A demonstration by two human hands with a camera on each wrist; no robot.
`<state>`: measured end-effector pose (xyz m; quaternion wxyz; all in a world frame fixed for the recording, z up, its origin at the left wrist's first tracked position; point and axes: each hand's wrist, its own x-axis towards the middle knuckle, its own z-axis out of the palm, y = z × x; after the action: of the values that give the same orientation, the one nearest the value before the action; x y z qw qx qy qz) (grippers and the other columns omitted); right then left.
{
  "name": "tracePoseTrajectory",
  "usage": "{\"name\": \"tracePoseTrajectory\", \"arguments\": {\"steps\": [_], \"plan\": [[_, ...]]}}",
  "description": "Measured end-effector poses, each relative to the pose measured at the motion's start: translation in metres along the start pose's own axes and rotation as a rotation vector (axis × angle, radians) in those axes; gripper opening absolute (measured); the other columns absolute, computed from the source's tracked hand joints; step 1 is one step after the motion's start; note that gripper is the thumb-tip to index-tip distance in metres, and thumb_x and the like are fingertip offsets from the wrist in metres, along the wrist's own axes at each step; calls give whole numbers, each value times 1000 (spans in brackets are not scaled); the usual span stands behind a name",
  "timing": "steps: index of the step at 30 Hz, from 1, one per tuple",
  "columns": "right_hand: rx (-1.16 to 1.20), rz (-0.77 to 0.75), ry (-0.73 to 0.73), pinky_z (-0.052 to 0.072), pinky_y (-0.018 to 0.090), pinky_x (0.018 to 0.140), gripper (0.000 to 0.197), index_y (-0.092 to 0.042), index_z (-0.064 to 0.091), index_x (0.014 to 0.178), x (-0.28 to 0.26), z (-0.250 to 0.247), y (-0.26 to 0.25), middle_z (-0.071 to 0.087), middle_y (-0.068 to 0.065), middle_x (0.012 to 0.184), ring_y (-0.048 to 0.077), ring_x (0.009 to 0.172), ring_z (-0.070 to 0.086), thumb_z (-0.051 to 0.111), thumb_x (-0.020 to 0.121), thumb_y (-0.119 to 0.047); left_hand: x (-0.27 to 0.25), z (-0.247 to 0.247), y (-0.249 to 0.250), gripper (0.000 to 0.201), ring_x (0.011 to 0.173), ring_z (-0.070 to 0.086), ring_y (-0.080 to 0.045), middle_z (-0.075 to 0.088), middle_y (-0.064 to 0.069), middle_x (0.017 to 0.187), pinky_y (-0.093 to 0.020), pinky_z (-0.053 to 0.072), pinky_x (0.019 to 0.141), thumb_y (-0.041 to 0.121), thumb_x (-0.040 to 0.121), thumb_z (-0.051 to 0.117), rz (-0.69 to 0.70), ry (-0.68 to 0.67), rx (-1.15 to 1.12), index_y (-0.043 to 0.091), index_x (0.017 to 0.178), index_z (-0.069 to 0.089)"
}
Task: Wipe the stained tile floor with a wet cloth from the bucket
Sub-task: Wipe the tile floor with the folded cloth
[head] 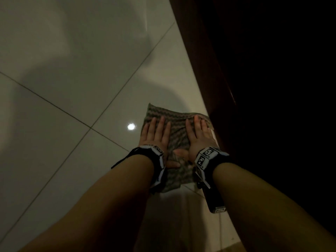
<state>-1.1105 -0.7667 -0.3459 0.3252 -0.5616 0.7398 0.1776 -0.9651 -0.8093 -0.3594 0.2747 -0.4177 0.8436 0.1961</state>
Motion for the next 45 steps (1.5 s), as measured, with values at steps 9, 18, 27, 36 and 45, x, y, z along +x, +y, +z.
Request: {"name": "tracePoseTrajectory", "arguments": {"steps": [9, 18, 27, 36, 45], "plan": [[-32, -67, 26, -10, 39, 119, 108, -23, -19, 149, 50, -42, -5, -30, 8, 155, 29, 146, -21, 48, 78, -71, 35, -38, -17, 131, 144, -29, -34, -36, -11, 154, -46, -15, 118, 84, 68, 47, -97, -48, 18, 13, 147, -30], [-71, -111, 68, -9, 38, 120, 109, -24, -19, 149, 73, -56, -9, -29, 8, 156, 29, 146, -21, 48, 78, -71, 55, -50, -35, 139, 146, -24, -35, -32, -12, 156, -47, -12, 119, 87, 60, 50, -114, 10, 30, 13, 148, -28], [-113, -47, 76, -6, 42, 121, 111, -23, -21, 148, 74, -51, -20, -29, 9, 156, 32, 146, -20, 44, 75, -76, 57, -51, -40, 139, 146, -23, -34, -29, -13, 157, -47, -12, 119, 85, 60, 53, -84, 49, 12, 13, 149, -25], [-114, -132, 87, -11, 42, 118, 109, -26, -21, 148, 69, -33, -106, -29, 6, 156, 32, 145, -22, 43, 75, -77, 16, -30, -122, 140, 147, -22, -34, -29, -12, 157, -46, -11, 119, 87, 58, 52, -145, 52, 5, 14, 149, -25], [-181, -194, 84, -12, 41, 118, 110, -26, -20, 148, 66, -21, -188, -29, 6, 156, 31, 145, -21, 43, 74, -78, -26, -1, -194, 140, 146, -22, -35, -30, -13, 157, -47, -11, 119, 89, 58, 50, -195, 55, -35, 14, 148, -27]]}}
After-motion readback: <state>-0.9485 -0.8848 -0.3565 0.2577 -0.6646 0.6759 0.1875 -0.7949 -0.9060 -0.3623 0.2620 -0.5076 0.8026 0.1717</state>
